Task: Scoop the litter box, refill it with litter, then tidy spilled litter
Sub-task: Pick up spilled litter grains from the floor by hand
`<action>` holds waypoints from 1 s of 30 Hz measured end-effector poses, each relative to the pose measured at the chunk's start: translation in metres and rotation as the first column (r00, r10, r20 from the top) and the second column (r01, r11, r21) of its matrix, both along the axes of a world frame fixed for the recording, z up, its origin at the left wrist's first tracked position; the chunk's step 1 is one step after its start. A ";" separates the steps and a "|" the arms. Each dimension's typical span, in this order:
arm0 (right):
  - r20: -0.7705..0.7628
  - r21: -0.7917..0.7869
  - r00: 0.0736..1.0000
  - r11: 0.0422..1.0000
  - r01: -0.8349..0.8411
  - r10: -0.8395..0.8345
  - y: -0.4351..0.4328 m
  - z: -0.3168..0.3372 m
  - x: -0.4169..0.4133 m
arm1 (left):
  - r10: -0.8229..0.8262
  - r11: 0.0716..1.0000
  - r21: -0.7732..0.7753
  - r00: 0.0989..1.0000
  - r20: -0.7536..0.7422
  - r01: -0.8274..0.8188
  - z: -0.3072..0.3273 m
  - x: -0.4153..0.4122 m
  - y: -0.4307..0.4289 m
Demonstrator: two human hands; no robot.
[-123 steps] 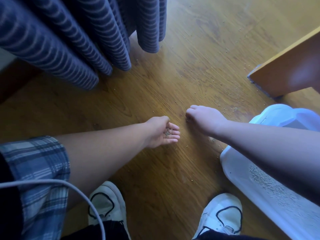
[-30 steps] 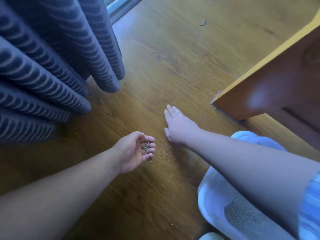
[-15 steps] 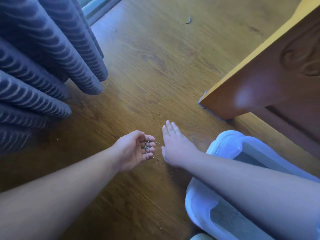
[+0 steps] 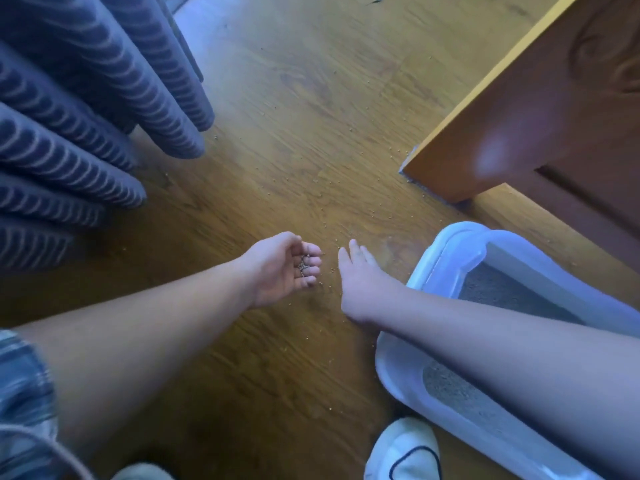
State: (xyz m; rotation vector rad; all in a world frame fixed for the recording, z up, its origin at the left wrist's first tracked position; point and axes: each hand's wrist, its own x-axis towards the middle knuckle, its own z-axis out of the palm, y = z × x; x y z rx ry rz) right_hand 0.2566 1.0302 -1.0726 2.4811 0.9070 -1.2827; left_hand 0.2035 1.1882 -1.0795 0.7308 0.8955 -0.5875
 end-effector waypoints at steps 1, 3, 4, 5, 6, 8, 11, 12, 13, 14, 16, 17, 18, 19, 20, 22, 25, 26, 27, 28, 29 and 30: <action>-0.014 0.038 0.999 0.998 0.041 -0.040 0.001 0.008 0.007 | -0.006 1.000 0.013 1.000 -0.003 0.006 0.001 -0.003 0.003; 0.023 0.077 0.986 0.983 0.164 -0.166 -0.001 0.015 0.022 | -0.016 0.999 0.038 1.000 -0.015 0.017 0.003 -0.009 0.009; 0.094 0.070 0.980 0.983 0.169 -0.175 -0.001 0.018 0.032 | -0.021 0.999 0.046 1.000 -0.019 0.022 0.003 -0.012 0.012; 0.161 0.016 0.977 0.990 0.142 -0.142 0.000 0.022 0.040 | -0.022 0.998 0.054 0.999 -0.025 0.024 0.003 -0.015 0.015; 0.203 -0.071 0.976 0.993 0.092 -0.076 0.002 0.026 0.047 | -0.022 0.998 0.062 0.999 -0.033 0.024 0.004 -0.019 0.017; 0.183 -0.288 0.981 0.958 -0.016 0.071 0.005 0.031 0.049 | -0.023 0.997 0.067 0.999 -0.044 0.025 0.005 -0.025 0.021; 0.105 -0.388 0.978 0.913 -0.127 0.181 0.015 0.022 0.027 | -0.034 0.998 0.052 0.999 -0.030 0.036 0.008 -0.035 0.024; 0.093 -0.364 0.975 0.918 -0.156 0.202 0.020 0.019 0.016 | -0.039 0.998 0.044 0.999 -0.021 0.040 0.010 -0.038 0.024; 0.067 -0.322 0.977 0.931 -0.172 0.204 0.027 0.016 0.007 | -0.042 0.998 0.037 0.999 -0.014 0.042 0.011 -0.040 0.025; 0.027 -0.272 0.983 0.948 -0.167 0.181 0.033 0.014 0.002 | -0.042 0.999 0.034 0.999 -0.012 0.043 0.011 -0.043 0.025; -0.024 -0.213 0.992 0.969 -0.128 0.125 0.046 0.013 0.005 | -0.043 0.998 0.042 0.999 -0.015 0.044 0.013 -0.047 0.026; -0.031 -0.212 0.992 0.969 -0.122 0.118 0.050 0.013 0.012 | -0.045 0.998 0.050 0.999 -0.017 0.046 0.013 -0.048 0.027; -0.038 -0.223 0.991 0.966 -0.134 0.128 0.052 0.014 0.019 | -0.044 0.997 0.058 0.999 -0.019 0.045 0.014 -0.050 0.029; -0.063 -0.248 0.987 0.956 -0.159 0.148 0.049 0.013 0.027 | -0.038 0.997 0.064 0.999 -0.019 0.040 0.014 -0.051 0.031; -0.096 -0.295 0.981 0.936 -0.191 0.169 0.044 0.010 0.034 | -0.032 0.997 0.069 0.999 -0.017 0.033 0.015 -0.052 0.032; -0.146 -0.387 0.969 0.890 -0.241 0.199 0.029 0.005 0.036 | -0.017 0.997 0.077 1.000 -0.013 0.018 0.015 -0.053 0.036; -0.251 -0.506 0.941 0.798 -0.328 0.228 0.013 -0.002 0.016 | -0.006 0.996 0.085 1.000 -0.014 0.008 0.016 -0.055 0.038; -0.279 -0.514 0.945 0.804 -0.298 0.172 0.012 -0.005 0.006 | -0.012 0.996 0.086 1.000 -0.016 0.013 0.016 -0.056 0.038; -0.309 -0.515 0.947 0.821 -0.246 0.089 0.012 -0.005 -0.003 | -0.019 0.996 0.086 1.000 -0.016 0.021 0.016 -0.057 0.038; -0.338 -0.514 0.941 0.838 -0.182 -0.003 0.013 -0.006 -0.007 | -0.027 0.996 0.084 1.000 -0.014 0.028 0.017 -0.058 0.037; -0.355 -0.522 0.926 0.849 -0.082 -0.128 0.013 -0.008 -0.009 | -0.034 0.996 0.080 0.999 -0.010 0.034 0.017 -0.058 0.036; -0.370 -0.543 0.891 0.840 0.024 -0.264 0.014 -0.010 -0.007 | -0.038 0.996 0.075 0.999 -0.004 0.038 0.018 -0.058 0.035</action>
